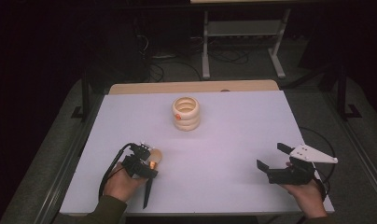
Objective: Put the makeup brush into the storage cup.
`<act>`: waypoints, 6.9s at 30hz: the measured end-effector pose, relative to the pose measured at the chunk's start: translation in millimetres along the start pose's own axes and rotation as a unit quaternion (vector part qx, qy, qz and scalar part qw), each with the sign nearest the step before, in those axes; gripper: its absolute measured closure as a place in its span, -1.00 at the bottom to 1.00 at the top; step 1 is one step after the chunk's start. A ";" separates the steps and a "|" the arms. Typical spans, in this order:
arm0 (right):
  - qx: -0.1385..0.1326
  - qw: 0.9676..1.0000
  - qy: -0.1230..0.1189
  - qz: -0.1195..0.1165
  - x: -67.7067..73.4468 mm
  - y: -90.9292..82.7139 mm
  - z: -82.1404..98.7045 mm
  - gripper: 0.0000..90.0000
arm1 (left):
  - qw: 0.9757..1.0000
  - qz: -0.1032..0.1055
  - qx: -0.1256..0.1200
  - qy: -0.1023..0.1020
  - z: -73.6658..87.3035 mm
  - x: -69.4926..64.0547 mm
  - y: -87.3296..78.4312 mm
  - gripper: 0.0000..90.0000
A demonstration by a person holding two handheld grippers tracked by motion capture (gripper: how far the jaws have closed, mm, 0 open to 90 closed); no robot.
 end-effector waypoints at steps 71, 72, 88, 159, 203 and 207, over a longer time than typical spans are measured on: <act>0.001 1.000 -0.009 -0.002 2.4 3.1 -0.5 -1.00 | 0.960 0.104 -0.261 0.014 -2.8 33.2 -59.1 0.51; 0.000 1.000 -0.011 -0.002 2.2 3.2 -0.7 -1.00 | 0.958 0.104 -0.267 0.013 -3.1 33.2 -61.1 0.51; -0.003 1.000 -0.011 -0.003 3.1 2.7 -1.5 -1.00 | 0.937 0.123 -0.327 0.006 -5.5 40.5 -74.6 0.51; -0.003 1.000 -0.022 -0.016 7.6 7.1 -2.6 -1.00 | 0.900 0.159 -0.404 0.040 -95.6 34.7 -95.2 0.51; -0.013 1.000 -0.015 -0.016 6.5 3.5 -5.7 -1.00 | 0.889 0.158 -0.427 0.048 -182.0 36.1 -92.8 0.51; -0.013 1.000 -0.017 -0.018 7.0 3.9 -5.8 -1.00 | 0.890 0.155 -0.425 0.050 -191.2 37.9 -91.0 0.51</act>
Point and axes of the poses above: each handheld gripper's, and its own axes: y roughly forward along the jaws, z roughly out of its underside, x roughly to its left, the point moved 8 cm from there along y, roughly forward along the jaws, and after that the axes turned 9 degrees about -z, right-handed, at the moved point
